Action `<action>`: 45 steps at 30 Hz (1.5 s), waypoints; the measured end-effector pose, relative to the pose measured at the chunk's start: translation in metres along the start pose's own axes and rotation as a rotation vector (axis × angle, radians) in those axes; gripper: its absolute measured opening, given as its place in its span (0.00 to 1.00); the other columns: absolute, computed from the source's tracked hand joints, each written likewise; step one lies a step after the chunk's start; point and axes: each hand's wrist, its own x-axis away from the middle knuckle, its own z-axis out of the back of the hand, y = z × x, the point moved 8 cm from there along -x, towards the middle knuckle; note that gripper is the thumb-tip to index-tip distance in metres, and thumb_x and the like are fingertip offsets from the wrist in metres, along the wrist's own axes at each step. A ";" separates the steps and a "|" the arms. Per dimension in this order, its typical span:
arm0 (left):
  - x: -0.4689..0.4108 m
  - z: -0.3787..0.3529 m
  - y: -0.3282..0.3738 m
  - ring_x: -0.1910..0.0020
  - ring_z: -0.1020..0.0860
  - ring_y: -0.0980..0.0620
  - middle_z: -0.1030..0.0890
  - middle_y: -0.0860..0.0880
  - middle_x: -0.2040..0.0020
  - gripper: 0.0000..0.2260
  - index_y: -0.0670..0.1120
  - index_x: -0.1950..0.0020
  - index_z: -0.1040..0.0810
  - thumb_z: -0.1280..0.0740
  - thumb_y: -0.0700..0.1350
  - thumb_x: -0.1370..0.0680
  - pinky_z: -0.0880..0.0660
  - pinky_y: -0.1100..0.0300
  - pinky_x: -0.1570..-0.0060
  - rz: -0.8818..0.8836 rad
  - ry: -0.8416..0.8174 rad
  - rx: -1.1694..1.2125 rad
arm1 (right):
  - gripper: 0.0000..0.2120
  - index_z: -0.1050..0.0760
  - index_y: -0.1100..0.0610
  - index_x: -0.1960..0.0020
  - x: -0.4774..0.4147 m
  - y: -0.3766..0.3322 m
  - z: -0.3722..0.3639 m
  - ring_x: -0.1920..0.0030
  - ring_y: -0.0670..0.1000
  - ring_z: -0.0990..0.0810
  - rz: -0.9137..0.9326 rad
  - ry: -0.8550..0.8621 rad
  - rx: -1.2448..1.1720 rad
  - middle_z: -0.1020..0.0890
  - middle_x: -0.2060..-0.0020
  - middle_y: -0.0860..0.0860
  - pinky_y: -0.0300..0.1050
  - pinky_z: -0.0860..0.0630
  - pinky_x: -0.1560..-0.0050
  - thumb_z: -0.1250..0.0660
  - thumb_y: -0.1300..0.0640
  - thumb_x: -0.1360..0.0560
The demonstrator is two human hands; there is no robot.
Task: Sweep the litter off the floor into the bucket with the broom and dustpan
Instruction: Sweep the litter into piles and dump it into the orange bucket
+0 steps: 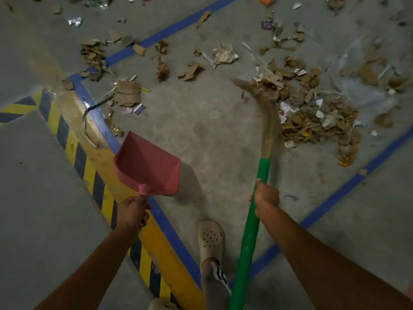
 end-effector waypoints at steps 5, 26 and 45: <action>0.009 -0.014 0.032 0.82 0.37 0.53 0.31 0.43 0.73 0.19 0.33 0.54 0.22 0.38 0.49 0.16 0.41 0.61 0.78 -0.053 -0.047 0.004 | 0.22 0.24 0.61 0.59 0.016 -0.026 0.037 0.72 0.58 0.21 0.141 0.052 -0.049 0.21 0.71 0.57 0.57 0.17 0.61 0.39 0.45 0.18; -0.074 0.187 0.012 0.79 0.32 0.51 0.24 0.40 0.69 0.19 0.33 0.58 0.24 0.35 0.49 0.17 0.37 0.62 0.79 0.015 0.084 0.092 | 0.15 0.26 0.53 0.61 0.278 -0.031 -0.210 0.74 0.51 0.21 0.505 -0.474 0.239 0.21 0.72 0.51 0.57 0.21 0.68 0.34 0.46 0.20; -0.129 0.322 -0.013 0.79 0.34 0.52 0.28 0.43 0.70 0.24 0.43 0.61 0.29 0.34 0.63 0.21 0.40 0.64 0.83 0.086 0.129 0.104 | 0.17 0.25 0.65 0.56 0.262 -0.058 -0.275 0.73 0.56 0.24 0.076 -0.125 0.127 0.24 0.71 0.58 0.53 0.21 0.66 0.36 0.51 0.18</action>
